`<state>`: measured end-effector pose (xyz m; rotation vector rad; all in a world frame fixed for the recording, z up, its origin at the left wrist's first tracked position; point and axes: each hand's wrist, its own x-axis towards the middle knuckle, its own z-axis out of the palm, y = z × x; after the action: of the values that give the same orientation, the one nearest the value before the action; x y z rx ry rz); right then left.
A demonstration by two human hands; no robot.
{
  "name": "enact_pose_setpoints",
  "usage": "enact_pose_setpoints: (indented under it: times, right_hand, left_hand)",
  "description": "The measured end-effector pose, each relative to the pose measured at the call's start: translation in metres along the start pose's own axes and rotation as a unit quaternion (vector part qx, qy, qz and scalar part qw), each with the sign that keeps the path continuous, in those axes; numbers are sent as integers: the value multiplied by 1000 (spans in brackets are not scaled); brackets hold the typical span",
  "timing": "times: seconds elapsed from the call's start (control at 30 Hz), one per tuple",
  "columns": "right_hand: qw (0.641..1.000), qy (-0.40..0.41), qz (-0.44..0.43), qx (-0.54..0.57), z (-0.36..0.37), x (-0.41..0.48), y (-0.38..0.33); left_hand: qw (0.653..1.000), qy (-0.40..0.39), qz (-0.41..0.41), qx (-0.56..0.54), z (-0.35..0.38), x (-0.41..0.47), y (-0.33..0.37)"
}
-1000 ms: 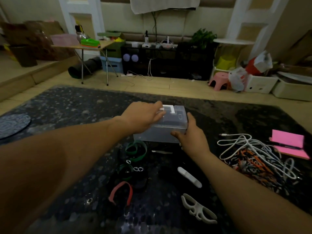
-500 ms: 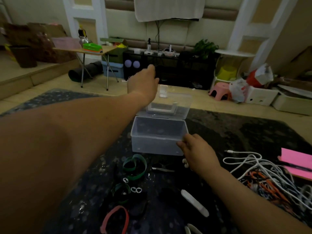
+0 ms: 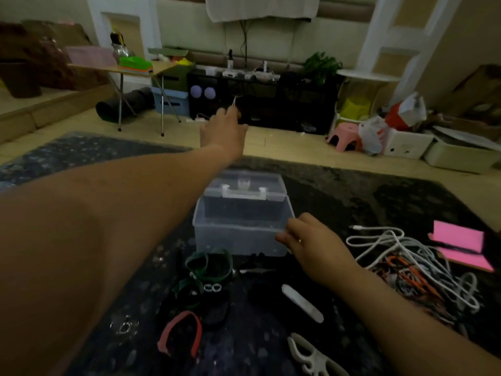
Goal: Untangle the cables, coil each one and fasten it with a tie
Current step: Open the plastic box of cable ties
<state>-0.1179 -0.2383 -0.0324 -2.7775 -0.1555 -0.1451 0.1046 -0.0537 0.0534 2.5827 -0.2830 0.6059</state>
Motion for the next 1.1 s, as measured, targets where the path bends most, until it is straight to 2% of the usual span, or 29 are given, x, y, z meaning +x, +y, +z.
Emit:
enact_pose_setpoints:
  times: [0.1, 0.17, 0.23, 0.3, 0.33, 0.4, 0.47, 0.57, 0.67, 0.77, 0.87, 1.0, 1.1]
  right_hand:
    - [1000, 3, 19, 8, -2, -1, -5]
    - [999, 11, 23, 32, -6, -5, -9]
    - [989, 38, 48, 134, -10, -9, -3]
    - [964, 80, 101, 233, -16, -8, 16]
    - [954, 102, 130, 248, -20, -7, 26]
    - [959, 116, 163, 201, -22, -6, 46]
    - [977, 55, 163, 125, -12, -8, 52]
    - [989, -54, 124, 57, 11, -13, 40]
    - [992, -76, 96, -24, 22, -11, 33]
    - [994, -82, 75, -10, 12, -16, 24]
    - [986, -151, 68, 13, -10, -32, 22]
    - [968, -243, 63, -13, -29, -59, 13]
    - [968, -238, 57, -52, -22, -66, 11]
  left_hand:
    - [996, 4, 31, -80, -16, -50, 6]
    - [983, -36, 77, -163, -31, -99, 7]
    - [978, -98, 140, -123, -39, -152, 0]
    - [976, -146, 156, -51, -41, -191, -13]
    - [976, -154, 149, -32, -37, -201, -23]
    - [981, -139, 133, -27, -32, -206, -43]
    - [985, -125, 110, -52, -26, -201, -62]
    - [988, -120, 33, -96, -23, -197, -69]
    - [982, -131, -51, -124, -31, -205, -52]
    - [970, -164, -112, -138, -38, -203, -46]
    - [957, -203, -122, -165, -38, -205, -52]
    - [947, -198, -154, -201, -46, -206, -53]
    - [945, -179, -159, -223, -47, -211, -52]
